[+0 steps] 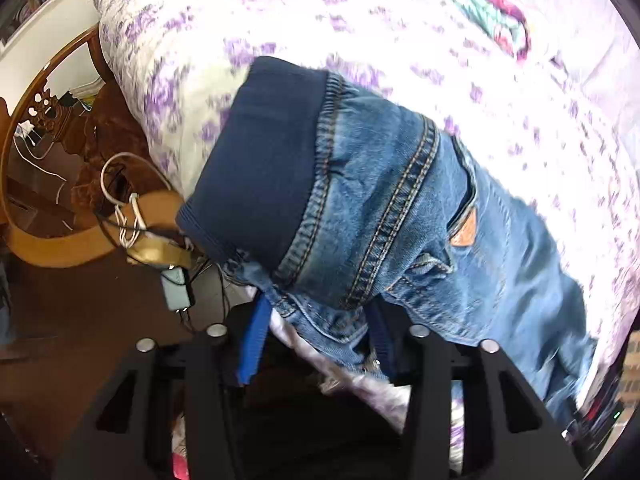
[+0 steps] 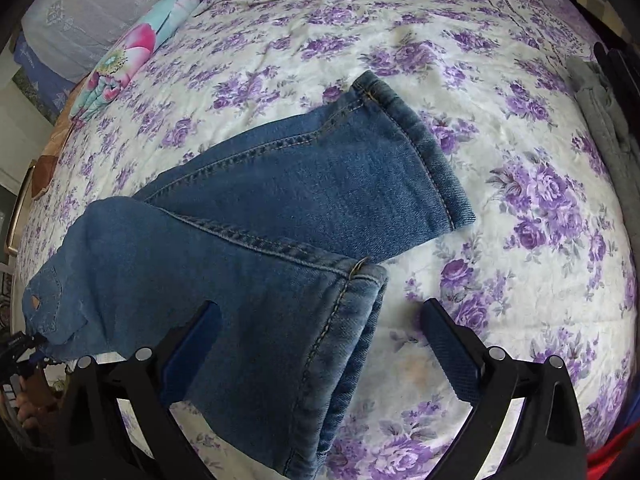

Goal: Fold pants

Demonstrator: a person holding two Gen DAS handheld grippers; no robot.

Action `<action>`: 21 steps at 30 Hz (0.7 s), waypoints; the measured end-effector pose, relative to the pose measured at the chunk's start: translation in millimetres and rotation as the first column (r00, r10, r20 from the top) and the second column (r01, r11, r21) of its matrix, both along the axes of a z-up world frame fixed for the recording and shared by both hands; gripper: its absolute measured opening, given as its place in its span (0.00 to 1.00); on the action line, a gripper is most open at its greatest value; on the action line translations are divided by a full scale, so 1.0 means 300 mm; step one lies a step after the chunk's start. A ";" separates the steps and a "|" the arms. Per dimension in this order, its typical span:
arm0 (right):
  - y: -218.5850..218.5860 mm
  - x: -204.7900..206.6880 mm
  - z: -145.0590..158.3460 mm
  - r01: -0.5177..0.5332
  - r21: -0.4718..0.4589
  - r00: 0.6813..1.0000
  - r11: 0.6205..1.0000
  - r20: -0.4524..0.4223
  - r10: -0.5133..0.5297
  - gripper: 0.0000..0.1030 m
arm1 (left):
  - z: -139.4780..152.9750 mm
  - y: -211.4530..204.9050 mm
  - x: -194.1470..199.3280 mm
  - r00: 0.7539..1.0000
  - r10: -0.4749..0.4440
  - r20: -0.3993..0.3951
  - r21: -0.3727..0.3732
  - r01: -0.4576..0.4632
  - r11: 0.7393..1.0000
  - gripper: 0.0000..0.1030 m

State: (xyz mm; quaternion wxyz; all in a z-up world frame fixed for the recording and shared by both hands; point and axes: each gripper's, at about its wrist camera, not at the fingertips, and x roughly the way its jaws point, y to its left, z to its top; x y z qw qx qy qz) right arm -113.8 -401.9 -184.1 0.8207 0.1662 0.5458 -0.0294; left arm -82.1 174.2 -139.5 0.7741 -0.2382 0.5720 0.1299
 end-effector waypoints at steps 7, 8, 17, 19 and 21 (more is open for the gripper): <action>-0.041 0.003 0.011 -0.016 0.107 1.000 0.994 0.012 0.015 0.37 | 0.141 -0.026 0.176 0.989 -0.095 0.111 0.091 0.085 0.992 0.29; -0.068 -0.001 0.010 0.017 0.162 1.000 0.987 0.014 -0.020 0.31 | 0.170 -0.037 0.206 0.984 -0.114 0.134 0.101 0.101 0.990 0.29; -0.051 -0.037 0.044 0.091 0.164 0.995 0.982 0.036 -0.098 0.29 | 0.184 -0.017 0.328 0.967 -0.246 0.068 0.049 0.243 0.969 0.39; -0.057 -0.033 0.031 0.121 0.181 0.992 0.976 0.024 -0.128 0.29 | 0.159 0.012 0.287 0.970 -0.237 0.055 -0.007 0.238 0.971 0.45; -0.062 -0.028 0.021 0.134 0.185 0.990 0.974 0.012 -0.139 0.31 | 0.148 0.025 0.260 0.971 -0.236 0.042 -0.026 0.237 0.971 0.47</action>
